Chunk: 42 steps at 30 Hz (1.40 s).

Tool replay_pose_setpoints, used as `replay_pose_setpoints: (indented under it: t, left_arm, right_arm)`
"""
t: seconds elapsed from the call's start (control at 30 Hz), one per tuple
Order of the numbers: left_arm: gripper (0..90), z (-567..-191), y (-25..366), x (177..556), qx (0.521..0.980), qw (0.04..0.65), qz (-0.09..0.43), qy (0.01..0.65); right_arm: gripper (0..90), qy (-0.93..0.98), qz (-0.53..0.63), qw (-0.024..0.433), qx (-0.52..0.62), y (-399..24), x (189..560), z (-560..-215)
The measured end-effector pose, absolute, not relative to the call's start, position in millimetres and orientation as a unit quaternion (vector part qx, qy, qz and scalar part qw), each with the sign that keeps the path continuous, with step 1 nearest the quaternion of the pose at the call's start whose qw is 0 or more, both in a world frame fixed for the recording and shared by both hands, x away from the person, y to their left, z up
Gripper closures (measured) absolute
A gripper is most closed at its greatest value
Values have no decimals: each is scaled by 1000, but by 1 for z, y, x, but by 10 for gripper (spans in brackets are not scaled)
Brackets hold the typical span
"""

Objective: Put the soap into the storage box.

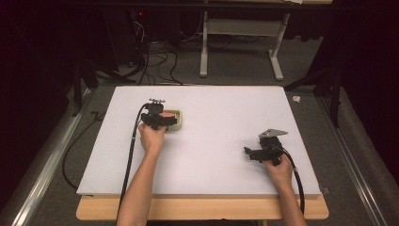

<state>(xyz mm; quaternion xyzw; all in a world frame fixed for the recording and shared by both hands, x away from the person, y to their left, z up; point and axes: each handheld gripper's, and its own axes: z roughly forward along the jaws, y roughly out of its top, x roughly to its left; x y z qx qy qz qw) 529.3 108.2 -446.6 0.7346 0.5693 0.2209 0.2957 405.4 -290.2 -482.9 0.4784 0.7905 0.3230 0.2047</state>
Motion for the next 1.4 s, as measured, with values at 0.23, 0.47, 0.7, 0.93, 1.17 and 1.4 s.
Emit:
replay_pose_setpoints:
  t: [0.23,0.47,0.7,0.93,1.17,1.4]
  left_arm:
    - [132,-442,109,526,736,303,225,562]
    - [128,-432,111,518,742,316,227,546]
    - [129,-425,111,511,751,319,227,531]
    - [136,-418,114,501,760,323,233,513]
    - [143,-412,122,492,758,334,237,507]
    - [146,-407,128,480,760,343,242,496]
  right_arm:
    - [193,791,323,205,478,-290,405,-483]
    - [192,791,323,205,478,-290,405,-483]
    - [192,790,323,204,479,-290,405,-483]
    - [192,790,323,204,480,-290,405,-483]
    - [192,790,323,205,480,-290,405,-483]
    - [192,790,323,204,480,-290,405,-483]
